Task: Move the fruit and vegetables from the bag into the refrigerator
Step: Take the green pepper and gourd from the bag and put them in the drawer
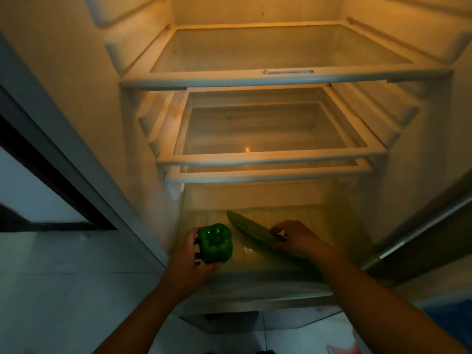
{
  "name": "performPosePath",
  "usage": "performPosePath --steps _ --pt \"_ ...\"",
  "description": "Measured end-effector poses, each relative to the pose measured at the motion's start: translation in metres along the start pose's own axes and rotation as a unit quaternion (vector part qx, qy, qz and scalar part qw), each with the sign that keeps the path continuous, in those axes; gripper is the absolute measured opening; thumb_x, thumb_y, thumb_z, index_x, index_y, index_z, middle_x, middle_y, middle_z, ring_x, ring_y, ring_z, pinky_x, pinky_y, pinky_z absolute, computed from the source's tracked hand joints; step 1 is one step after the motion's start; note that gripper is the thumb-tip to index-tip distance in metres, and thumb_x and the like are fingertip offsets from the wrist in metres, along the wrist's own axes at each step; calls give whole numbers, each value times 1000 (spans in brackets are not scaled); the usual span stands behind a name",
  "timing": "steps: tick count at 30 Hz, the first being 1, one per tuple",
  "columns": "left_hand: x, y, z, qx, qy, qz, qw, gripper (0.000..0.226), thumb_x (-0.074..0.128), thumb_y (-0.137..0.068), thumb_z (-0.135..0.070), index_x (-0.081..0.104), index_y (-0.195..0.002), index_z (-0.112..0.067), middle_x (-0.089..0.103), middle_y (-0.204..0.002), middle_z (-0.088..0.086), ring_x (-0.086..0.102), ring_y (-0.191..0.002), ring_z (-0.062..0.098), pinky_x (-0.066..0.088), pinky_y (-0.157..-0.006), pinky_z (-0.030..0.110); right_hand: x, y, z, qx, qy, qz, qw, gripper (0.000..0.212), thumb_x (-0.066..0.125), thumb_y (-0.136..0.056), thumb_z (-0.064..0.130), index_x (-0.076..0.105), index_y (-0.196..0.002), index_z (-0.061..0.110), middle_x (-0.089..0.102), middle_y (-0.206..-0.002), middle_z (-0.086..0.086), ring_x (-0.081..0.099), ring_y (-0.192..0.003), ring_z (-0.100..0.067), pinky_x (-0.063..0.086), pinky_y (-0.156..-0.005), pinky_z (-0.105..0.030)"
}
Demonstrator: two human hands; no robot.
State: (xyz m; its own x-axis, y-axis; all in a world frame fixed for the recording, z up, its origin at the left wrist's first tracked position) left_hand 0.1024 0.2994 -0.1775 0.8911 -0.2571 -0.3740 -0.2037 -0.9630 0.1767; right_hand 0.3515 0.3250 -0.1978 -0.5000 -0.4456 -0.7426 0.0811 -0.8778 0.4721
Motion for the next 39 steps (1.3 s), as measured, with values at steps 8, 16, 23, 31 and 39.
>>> performPosePath --steps 8,16,23,31,39 --pt "-4 -10 -7 34 0 -16 999 79 83 -65 -16 36 -127 -27 46 -119 -19 59 -101 14 48 -72 7 -3 3 -23 21 22 -7 1000 53 74 -76 28 55 -126 25 57 -128 -3 56 -112 -22 47 -92 -32" --pt "19 -29 6 1 22 34 999 82 86 -62 -14 40 -127 -31 49 -117 -8 55 -111 17 55 -78 23 -18 10 -11 -1 0 -61 998 61 73 -78 32 48 -133 22 49 -136 -4 48 -121 -22 40 -98 -32" --pt "26 -30 4 -5 26 55 998 79 86 -61 -18 39 -117 -49 51 -119 -11 59 -106 23 57 -80 31 -2 19 73 -139 -76 -17 987 83 80 -69 35 39 -141 28 43 -142 5 43 -126 -12 40 -102 -28" --pt "20 -29 9 -26 -3 66 997 97 82 -68 -13 21 -140 -39 40 -126 -12 55 -106 13 51 -79 22 14 4 80 -135 -155 -20 978 80 82 -69 22 41 -138 26 52 -131 6 51 -112 -8 49 -91 -25" --pt "5 -42 23 -70 10 9 997 81 66 -84 -12 17 -146 -25 32 -146 6 42 -125 24 44 -89 29 10 -44 88 -128 -176 -109 970 79 84 -67 19 44 -135 18 47 -133 1 53 -116 -17 52 -83 -24"
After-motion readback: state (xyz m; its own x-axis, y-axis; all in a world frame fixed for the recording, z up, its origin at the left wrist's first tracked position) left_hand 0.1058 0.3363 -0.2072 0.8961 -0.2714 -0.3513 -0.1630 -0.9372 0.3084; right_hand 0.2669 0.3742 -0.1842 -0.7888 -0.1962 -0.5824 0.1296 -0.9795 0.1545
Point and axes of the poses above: each hand's wrist, its own y-axis away from the middle knuckle, its own x-axis out of the palm, z = x × y, the point moved 10 cm from there along -y, towards the middle knuckle
